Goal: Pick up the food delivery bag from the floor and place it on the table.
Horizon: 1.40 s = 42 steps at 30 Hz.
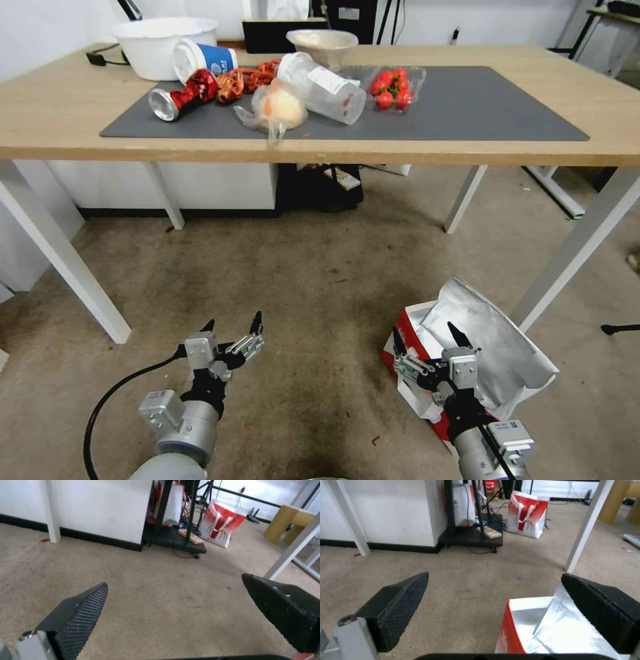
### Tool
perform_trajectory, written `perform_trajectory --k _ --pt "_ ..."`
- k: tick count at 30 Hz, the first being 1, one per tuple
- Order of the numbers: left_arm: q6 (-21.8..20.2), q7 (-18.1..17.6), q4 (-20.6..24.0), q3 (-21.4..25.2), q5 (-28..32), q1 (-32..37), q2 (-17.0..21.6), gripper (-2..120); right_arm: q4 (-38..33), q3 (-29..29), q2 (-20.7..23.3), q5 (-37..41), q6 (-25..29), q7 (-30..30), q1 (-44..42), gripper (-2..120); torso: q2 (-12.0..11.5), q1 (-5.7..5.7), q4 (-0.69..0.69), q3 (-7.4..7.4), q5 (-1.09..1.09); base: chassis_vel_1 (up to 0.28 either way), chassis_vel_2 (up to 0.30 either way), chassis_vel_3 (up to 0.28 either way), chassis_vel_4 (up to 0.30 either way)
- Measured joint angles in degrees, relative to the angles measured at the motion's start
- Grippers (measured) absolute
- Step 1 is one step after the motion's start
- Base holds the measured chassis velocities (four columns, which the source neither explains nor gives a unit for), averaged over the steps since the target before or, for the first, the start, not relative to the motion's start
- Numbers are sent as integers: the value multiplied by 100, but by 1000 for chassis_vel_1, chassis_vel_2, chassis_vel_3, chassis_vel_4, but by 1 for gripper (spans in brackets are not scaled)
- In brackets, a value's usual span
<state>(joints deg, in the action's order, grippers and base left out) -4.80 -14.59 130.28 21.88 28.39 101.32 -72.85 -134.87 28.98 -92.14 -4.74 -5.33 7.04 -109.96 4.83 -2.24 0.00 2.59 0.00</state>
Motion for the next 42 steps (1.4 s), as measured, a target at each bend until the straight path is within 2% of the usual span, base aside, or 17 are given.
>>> perform_trajectory --k 14,27,33,37,42 --pt "2 12 -38 -6 -5 -10 -1 100 10 -9 0 -13 14 4 -1 100 -307 25 0 -260 1 0 0 0 0" --pt "27 36 -50 2 -15 9 0 100 11 -4 0 -20 16 9 -5 100 -352 37 0 -259 1 0 0 0 0" --pt "599 289 -215 13 -88 -2 3 100 4 -1 0 -17 19 28 -5 100 -333 35 0 -259 1 0 0 0 0" --pt "716 383 -266 20 -207 2 15 100 -18 10 0 22 53 47 -6 100 -326 34 0 -259 0 0 0 0 0" --pt "772 779 -349 54 -534 51 67 100 -69 117 60 383 153 264 45 100 -317 32 0 -259 0 0 0 0 0"
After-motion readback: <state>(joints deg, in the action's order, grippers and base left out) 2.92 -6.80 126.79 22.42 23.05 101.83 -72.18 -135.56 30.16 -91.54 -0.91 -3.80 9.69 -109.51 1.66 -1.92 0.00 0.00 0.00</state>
